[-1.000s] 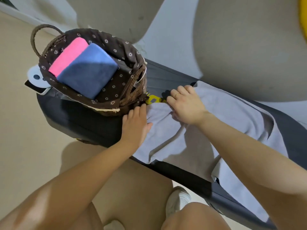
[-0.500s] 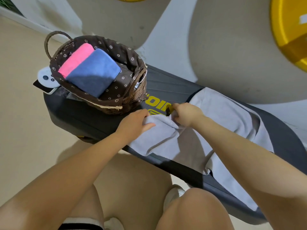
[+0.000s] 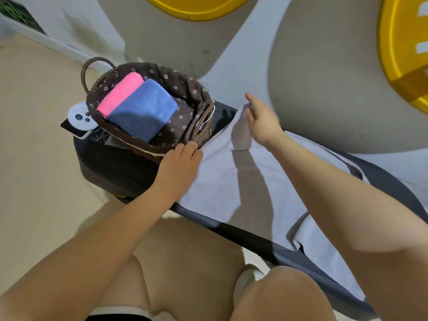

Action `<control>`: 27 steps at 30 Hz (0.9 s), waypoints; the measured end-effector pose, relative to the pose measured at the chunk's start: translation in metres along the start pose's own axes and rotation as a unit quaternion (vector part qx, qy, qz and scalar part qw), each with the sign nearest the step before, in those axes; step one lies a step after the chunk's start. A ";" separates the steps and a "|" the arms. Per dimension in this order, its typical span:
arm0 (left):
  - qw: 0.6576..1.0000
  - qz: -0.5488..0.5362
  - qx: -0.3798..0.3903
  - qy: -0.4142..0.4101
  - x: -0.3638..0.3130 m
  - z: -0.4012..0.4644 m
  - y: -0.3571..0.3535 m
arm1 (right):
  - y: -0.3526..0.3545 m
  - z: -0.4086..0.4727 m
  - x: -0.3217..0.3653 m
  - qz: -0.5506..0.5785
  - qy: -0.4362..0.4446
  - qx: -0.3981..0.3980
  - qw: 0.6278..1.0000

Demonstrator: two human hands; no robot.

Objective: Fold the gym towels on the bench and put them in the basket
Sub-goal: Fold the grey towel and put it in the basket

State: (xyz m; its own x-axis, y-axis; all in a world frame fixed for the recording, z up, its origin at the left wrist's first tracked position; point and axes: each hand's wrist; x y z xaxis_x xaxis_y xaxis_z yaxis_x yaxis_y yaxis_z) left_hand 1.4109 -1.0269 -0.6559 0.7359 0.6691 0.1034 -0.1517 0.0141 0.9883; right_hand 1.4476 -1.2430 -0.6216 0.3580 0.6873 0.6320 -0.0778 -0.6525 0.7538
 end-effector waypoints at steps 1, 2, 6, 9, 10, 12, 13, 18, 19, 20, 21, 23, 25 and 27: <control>1.000 0.025 0.008 -0.016 0.000 -0.002 -0.003 | 0.001 -0.004 0.001 -0.010 0.022 0.046 0.999; 0.999 0.037 0.009 -0.028 -0.002 -0.002 -0.004 | 0.002 -0.010 -0.001 -0.044 0.041 0.078 0.995; 0.984 -0.102 0.040 -0.137 -0.022 0.008 -0.009 | 0.008 -0.038 -0.038 -0.190 0.005 0.112 0.975; 0.957 -0.212 0.071 -0.188 -0.056 0.022 -0.022 | 0.018 -0.075 -0.076 -0.184 -0.065 0.101 0.976; 0.950 -0.236 0.085 -0.188 -0.070 0.027 -0.021 | 0.023 -0.089 -0.089 -0.185 -0.086 0.093 0.975; 0.945 -0.243 0.102 -0.191 -0.098 0.036 -0.020 | 0.036 -0.119 -0.117 -0.189 -0.141 0.070 0.969; 0.942 -0.246 0.102 -0.203 -0.112 0.041 -0.019 | 0.044 -0.135 -0.132 -0.189 -0.172 0.055 0.965; 0.905 -0.280 0.081 -0.309 -0.177 0.054 -0.011 | 0.073 -0.208 -0.188 -0.130 -0.332 -0.060 0.932; 0.897 -0.276 0.084 -0.334 -0.188 0.056 -0.012 | 0.077 -0.218 -0.196 -0.113 -0.363 -0.080 0.921; 0.889 -0.273 0.093 -0.356 -0.199 0.058 -0.010 | 0.080 -0.226 -0.203 -0.100 -0.388 -0.090 0.912; 0.882 -0.269 0.100 -0.374 -0.208 0.060 -0.009 | 0.083 -0.231 -0.209 -0.090 -0.403 -0.093 0.906; 0.868 -0.255 0.089 -0.417 -0.226 0.062 -0.007 | 0.087 -0.236 -0.220 -0.075 -0.413 -0.096 0.903; 0.850 -0.233 0.093 -0.463 -0.244 0.062 -0.004 | 0.088 -0.234 -0.227 -0.059 -0.404 -0.090 0.909; 0.833 -0.177 0.125 -0.510 -0.261 0.064 -0.009 | 0.088 -0.226 -0.236 -0.049 -0.387 -0.074 0.918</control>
State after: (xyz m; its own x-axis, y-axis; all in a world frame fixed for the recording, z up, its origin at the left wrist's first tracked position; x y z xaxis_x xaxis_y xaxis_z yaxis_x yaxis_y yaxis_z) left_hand 1.2629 -1.2490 -0.6844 0.9024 -0.3237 -0.2845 0.2423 -0.1649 0.9561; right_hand 1.1456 -1.3904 -0.6636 0.9196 0.2703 0.2852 -0.1148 -0.5092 0.8529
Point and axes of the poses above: each hand's wrist, its own z-axis towards the middle knuckle, its own y-axis out of the back of the hand, x = y × z, and after that the axes turned 10 degrees about -y, right-handed
